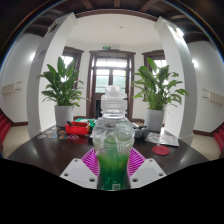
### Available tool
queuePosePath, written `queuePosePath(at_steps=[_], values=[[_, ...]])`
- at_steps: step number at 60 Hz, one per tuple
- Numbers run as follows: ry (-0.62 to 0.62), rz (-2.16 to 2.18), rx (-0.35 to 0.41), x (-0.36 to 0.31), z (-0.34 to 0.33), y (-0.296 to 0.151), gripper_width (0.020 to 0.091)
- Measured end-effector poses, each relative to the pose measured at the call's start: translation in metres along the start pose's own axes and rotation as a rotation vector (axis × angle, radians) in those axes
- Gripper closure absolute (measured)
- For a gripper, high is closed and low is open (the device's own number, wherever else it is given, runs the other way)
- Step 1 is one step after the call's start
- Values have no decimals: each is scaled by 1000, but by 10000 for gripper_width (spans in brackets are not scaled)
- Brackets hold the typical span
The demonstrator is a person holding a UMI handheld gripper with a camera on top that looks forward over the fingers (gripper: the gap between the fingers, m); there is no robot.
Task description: Pour water
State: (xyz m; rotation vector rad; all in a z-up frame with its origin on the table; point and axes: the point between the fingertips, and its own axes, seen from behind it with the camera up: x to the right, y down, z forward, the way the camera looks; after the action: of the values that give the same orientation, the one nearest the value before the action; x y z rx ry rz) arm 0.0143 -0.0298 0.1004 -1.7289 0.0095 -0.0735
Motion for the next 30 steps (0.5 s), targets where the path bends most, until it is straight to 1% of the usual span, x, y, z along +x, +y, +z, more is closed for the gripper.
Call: queuePosePath(at_steps=[5, 10, 15, 19, 21, 30], values=[[-9, 0, -5, -11, 0, -3, 787], [-36, 53, 6, -39, 9, -11, 790], [-72, 202, 2, -75, 25, -23, 789], [-117, 371, -6, -104, 44, -37, 788], [-140, 464, 1, -118, 54, -47, 788], [-217, 976, -7, -143, 96, -83, 786]])
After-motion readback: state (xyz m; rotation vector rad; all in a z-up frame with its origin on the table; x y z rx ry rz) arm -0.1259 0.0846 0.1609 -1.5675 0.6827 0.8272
